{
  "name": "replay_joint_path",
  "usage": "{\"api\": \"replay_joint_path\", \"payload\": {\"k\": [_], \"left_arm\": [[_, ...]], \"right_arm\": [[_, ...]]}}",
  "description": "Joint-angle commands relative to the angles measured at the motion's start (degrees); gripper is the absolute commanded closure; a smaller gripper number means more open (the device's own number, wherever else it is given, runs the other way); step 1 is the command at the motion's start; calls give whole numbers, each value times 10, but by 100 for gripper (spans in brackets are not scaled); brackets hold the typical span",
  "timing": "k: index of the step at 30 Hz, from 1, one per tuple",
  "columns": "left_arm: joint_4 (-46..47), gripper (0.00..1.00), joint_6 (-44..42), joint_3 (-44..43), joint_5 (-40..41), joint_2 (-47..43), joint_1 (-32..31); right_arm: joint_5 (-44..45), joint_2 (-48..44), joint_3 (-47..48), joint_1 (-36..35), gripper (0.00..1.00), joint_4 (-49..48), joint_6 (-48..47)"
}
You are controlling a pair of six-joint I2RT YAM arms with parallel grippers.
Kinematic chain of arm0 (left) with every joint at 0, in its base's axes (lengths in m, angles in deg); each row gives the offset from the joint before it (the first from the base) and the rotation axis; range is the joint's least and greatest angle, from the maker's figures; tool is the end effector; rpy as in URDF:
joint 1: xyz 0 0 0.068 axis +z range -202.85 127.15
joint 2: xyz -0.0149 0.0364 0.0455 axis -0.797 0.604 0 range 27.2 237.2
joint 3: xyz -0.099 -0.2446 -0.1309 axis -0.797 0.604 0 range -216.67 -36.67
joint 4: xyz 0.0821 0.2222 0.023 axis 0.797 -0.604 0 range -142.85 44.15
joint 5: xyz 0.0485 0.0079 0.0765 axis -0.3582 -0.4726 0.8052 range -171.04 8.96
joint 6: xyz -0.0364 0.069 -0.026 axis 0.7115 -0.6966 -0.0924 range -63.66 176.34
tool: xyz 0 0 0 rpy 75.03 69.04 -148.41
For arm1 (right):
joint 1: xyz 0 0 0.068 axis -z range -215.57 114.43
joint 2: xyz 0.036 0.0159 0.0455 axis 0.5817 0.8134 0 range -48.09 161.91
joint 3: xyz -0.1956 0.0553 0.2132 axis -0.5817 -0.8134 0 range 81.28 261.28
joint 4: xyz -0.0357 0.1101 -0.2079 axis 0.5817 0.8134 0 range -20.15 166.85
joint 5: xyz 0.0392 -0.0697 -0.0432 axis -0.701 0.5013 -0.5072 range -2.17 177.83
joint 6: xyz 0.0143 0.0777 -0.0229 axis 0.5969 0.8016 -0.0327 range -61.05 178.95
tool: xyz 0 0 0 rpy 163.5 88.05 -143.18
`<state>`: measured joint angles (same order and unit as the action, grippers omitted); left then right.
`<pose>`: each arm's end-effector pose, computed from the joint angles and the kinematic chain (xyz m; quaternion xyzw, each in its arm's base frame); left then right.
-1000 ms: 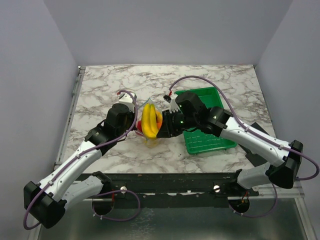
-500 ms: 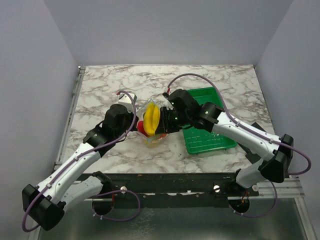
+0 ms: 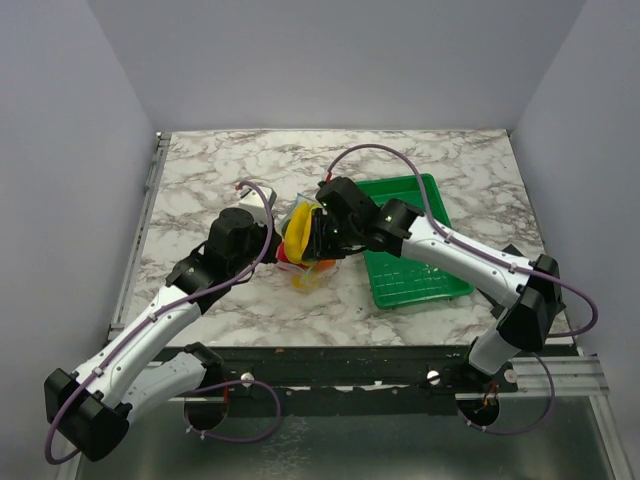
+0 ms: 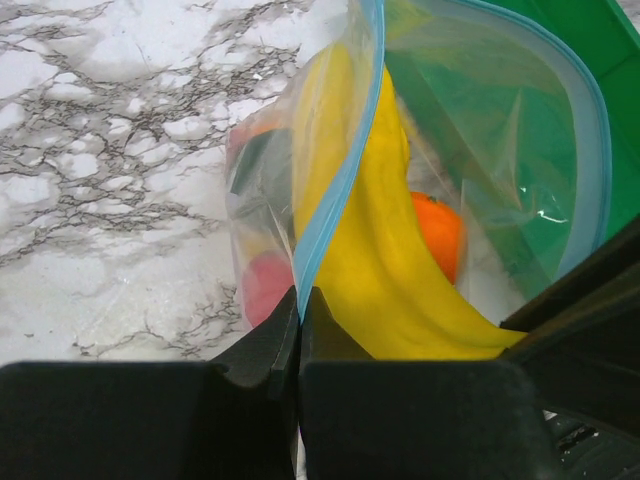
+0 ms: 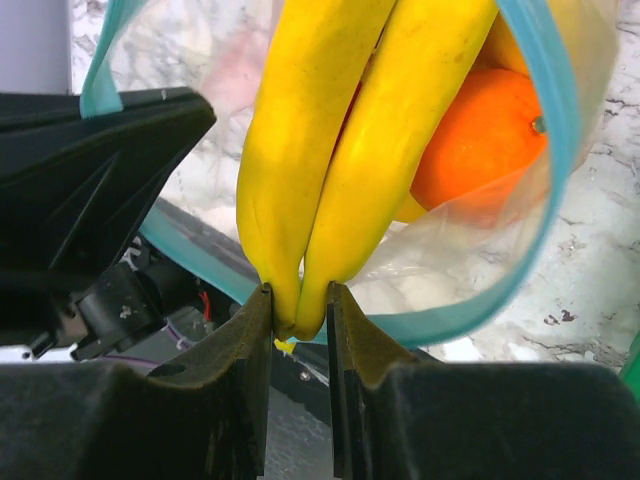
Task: Place the food in the zip-top bag and seal the zipper
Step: Place the fake fruit in the zipper food storage bag.
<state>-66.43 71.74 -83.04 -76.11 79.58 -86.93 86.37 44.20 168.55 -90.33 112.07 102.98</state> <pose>0.1690 -0.1071 0.3119 0.1157 0.8424 -0.1865 0.4921 0.2031 0.2906 0.3333 -0.0917 0.9266 0.2845 0.2283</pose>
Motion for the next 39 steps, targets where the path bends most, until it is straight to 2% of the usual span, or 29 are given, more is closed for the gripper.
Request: {"api": "replay_joint_path", "payload": {"k": [1, 17, 23, 30, 39], "left_arm": [[19, 100, 4, 7, -34, -9, 3], [36, 100, 9, 7, -78, -13, 7], [39, 100, 10, 10, -80, -18, 7], [39, 100, 6, 8, -71, -19, 7], [36, 100, 19, -7, -77, -1, 7]], "right_arm": [[49, 12, 4, -4, 99, 10, 18], [145, 29, -44, -20, 99, 22, 40], [154, 14, -39, -23, 77, 22, 41], [166, -19, -16, -24, 58, 33, 33], [179, -58, 4, -23, 47, 49, 15]]}}
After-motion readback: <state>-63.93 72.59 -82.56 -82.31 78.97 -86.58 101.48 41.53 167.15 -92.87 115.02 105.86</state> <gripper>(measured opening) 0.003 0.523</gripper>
